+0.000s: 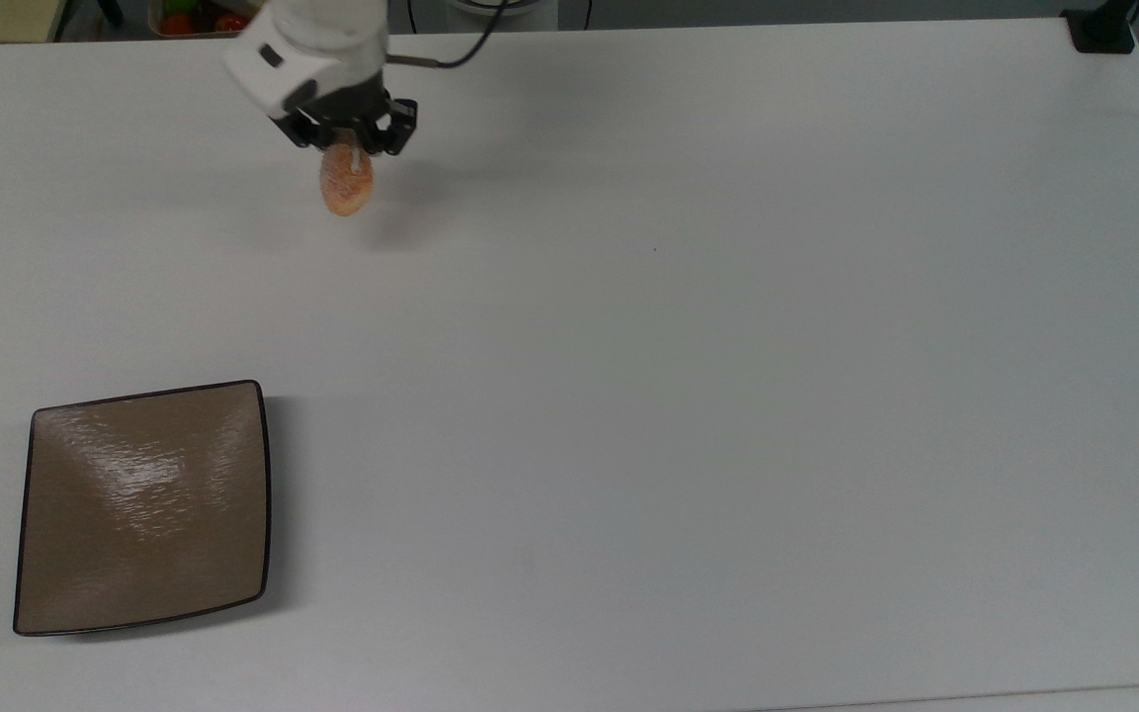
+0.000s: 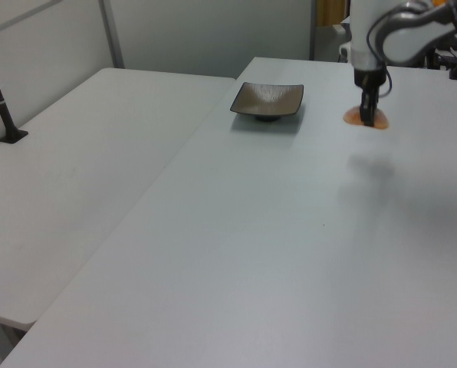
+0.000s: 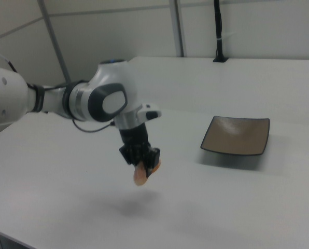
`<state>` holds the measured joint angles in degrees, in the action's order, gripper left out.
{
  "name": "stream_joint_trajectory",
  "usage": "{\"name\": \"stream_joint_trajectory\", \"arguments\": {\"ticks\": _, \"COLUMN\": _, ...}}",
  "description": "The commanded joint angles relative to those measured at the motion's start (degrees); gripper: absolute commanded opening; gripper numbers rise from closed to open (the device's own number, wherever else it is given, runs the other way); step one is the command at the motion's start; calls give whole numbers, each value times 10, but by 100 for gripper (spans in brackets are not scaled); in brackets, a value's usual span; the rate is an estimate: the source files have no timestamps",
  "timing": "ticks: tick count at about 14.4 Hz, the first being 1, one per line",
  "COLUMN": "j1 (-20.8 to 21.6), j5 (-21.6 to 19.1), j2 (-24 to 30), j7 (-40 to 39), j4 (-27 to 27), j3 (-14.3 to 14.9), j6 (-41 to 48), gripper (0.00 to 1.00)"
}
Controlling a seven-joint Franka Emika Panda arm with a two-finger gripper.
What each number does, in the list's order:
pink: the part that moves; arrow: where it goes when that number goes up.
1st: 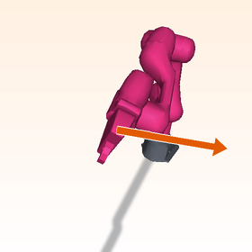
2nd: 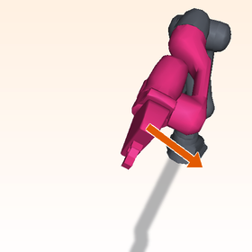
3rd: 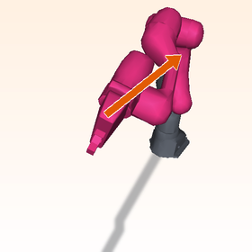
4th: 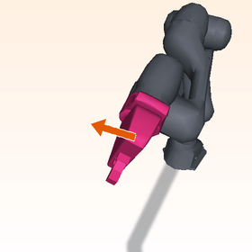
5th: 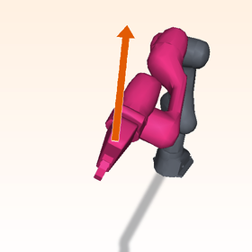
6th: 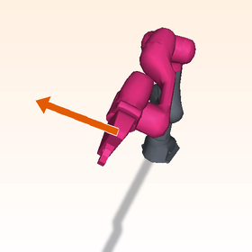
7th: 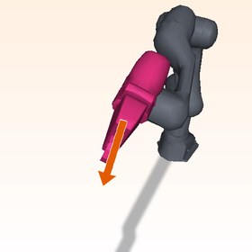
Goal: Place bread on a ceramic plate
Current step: 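Lift the bread roll and carry it over the brown square plate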
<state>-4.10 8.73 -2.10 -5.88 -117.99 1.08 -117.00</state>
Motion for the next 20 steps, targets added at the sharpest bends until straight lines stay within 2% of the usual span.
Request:
{"name": "stream_joint_trajectory", "arguments": {"ticks": 1, "j1": -60, "j5": -63, "j2": -16, "j7": -100, "j4": 100, "j3": -7, "j6": 74, "gripper": 21}}
{"name": "stream_joint_trajectory", "arguments": {"ticks": 4, "j1": -100, "j5": -72, "j2": -43, "j7": -155, "j4": 165, "j3": -7, "j6": 109, "gripper": 21}}
{"name": "stream_joint_trajectory", "arguments": {"ticks": 8, "j1": -129, "j5": -92, "j2": -119, "j7": -248, "j4": 266, "j3": -7, "j6": 107, "gripper": 21}}
{"name": "stream_joint_trajectory", "arguments": {"ticks": 10, "j1": -136, "j5": -98, "j2": -182, "j7": -289, "j4": 343, "j3": -7, "j6": 92, "gripper": 21}}
{"name": "stream_joint_trajectory", "arguments": {"ticks": 11, "j1": -136, "j5": -98, "j2": -199, "j7": -295, "j4": 360, "j3": -7, "j6": 65, "gripper": 21}}
{"name": "stream_joint_trajectory", "arguments": {"ticks": 17, "j1": -130, "j5": -95, "j2": -292, "j7": -291, "j4": 377, "j3": -6, "j6": -201, "gripper": 22}}
{"name": "stream_joint_trajectory", "arguments": {"ticks": 20, "j1": -120, "j5": -96, "j2": -361, "j7": -273, "j4": 434, "j3": -7, "j6": -275, "gripper": 21}}
